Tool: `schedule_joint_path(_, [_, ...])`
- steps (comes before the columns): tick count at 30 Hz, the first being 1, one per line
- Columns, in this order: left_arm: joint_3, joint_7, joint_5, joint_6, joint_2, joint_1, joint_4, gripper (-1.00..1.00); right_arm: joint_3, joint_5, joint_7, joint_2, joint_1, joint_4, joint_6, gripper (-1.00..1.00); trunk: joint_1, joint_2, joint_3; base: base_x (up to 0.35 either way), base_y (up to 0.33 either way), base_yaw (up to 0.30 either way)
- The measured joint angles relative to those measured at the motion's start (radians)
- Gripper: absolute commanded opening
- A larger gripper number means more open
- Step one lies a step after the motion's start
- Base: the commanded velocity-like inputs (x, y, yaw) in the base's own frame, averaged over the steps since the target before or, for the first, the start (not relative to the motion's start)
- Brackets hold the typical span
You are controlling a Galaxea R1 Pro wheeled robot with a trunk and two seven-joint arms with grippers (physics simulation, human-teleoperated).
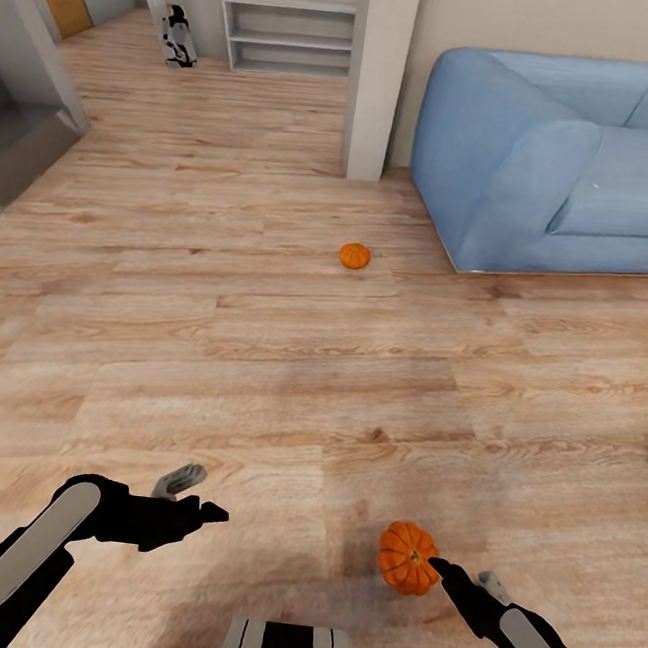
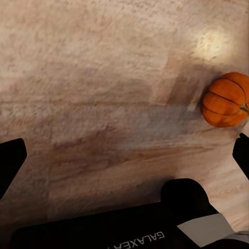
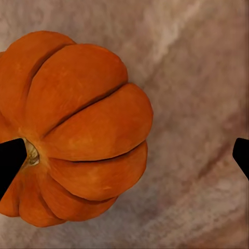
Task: Place each of the two pumpkins and all three candles from the living room inside a cabinet in the living room (use any cabinet), then make sure every cabinet is closed, and position the cauldron so it is next to a table in the living room.
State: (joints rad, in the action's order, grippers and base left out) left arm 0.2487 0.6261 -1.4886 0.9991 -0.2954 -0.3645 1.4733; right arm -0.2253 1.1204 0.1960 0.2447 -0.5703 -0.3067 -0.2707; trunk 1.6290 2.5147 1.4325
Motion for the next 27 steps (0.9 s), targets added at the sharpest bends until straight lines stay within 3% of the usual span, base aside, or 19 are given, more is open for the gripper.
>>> schedule_joint_path(4, [0.001,0.000,0.000,0.000,0.000,0.000,0.000,1.00,0.000,0.000,0.000,0.000,0.000,0.000,0.000,1.00,0.000,0.000,0.000,0.000,0.000,0.000])
schedule_joint_path(15, [0.001,0.000,0.000,0.000,0.000,0.000,0.000,1.00,0.003,0.016,0.012,-0.001,-0.001,-0.003,-0.001,1.00,0.004,0.002,0.038,0.000,0.000,0.000])
schedule_joint_path(27, [0.003,0.000,0.000,0.000,0.000,0.000,0.000,1.00,-0.003,0.013,0.018,-0.003,-0.001,-0.003,0.015,1.00,0.004,0.003,0.039,0.039,0.023,0.000])
